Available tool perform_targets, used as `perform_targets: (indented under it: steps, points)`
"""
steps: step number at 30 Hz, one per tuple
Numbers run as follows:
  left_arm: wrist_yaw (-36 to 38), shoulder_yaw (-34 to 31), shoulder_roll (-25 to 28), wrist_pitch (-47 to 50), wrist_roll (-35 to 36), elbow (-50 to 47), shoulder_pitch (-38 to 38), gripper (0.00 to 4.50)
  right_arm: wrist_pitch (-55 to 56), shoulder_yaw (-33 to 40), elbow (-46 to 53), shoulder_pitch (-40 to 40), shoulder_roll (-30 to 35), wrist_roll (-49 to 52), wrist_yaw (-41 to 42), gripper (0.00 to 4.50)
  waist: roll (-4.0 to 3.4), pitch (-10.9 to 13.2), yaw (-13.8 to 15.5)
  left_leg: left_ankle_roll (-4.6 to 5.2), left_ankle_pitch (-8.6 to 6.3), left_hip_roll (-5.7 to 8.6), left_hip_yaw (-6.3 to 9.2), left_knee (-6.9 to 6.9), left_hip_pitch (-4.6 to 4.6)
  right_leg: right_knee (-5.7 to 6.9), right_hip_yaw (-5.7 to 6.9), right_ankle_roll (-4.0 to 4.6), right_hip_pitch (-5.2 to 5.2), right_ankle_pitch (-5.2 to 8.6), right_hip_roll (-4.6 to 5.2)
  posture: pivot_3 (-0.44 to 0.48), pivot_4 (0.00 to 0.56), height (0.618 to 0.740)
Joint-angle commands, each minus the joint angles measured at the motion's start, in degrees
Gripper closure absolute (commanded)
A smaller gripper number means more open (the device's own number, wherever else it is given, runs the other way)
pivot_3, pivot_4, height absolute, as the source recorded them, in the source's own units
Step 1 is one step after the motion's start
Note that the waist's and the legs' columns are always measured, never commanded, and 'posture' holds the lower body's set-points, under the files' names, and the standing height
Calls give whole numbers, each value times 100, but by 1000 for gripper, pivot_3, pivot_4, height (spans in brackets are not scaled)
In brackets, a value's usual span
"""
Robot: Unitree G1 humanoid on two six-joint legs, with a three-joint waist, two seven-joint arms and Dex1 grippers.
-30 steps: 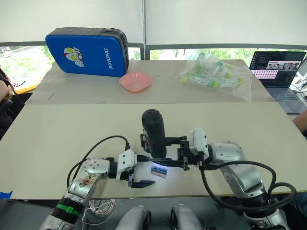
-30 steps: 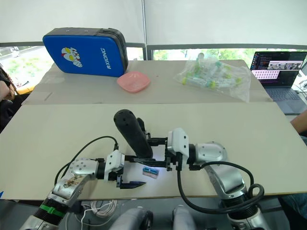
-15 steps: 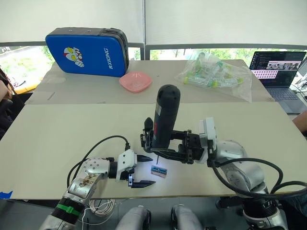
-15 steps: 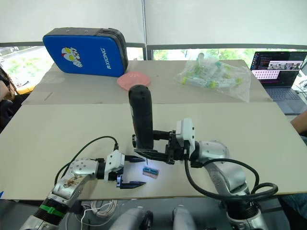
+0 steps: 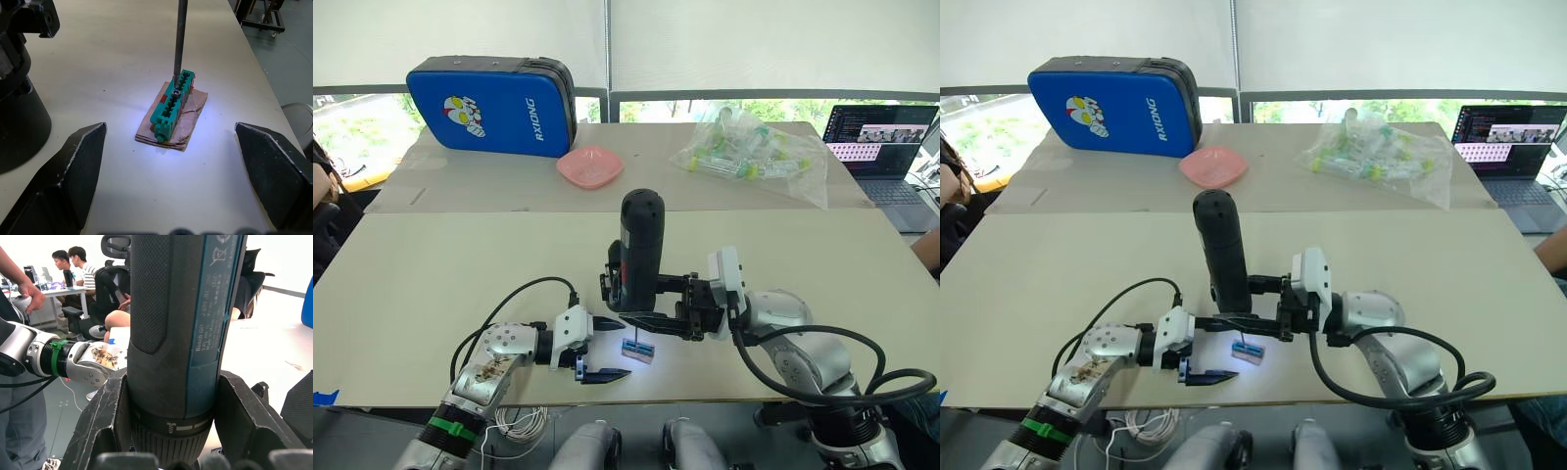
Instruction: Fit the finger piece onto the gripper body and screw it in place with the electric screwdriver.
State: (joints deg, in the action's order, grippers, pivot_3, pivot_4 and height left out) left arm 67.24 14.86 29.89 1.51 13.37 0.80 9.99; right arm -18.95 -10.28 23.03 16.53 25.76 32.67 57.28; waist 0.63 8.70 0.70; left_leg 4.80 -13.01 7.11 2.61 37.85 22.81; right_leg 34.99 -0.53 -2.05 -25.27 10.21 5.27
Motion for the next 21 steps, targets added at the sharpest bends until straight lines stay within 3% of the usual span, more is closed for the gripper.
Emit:
perform_targets:
  steps: [1,21]
  points:
    - [25,63,8,15,0,-55,-72,60,90,75,218,12,-3,78,20,2542,0,0,0,0,0,0,-1,0,0,0,0,0,0,0,0,0,150,740]
    - [19,59,9,-41,-22,16,-98,60,128,31,186,31,-8,42,15,2542,0,0,0,0,0,0,0,0,0,0,0,0,0,0,0,0,150,740]
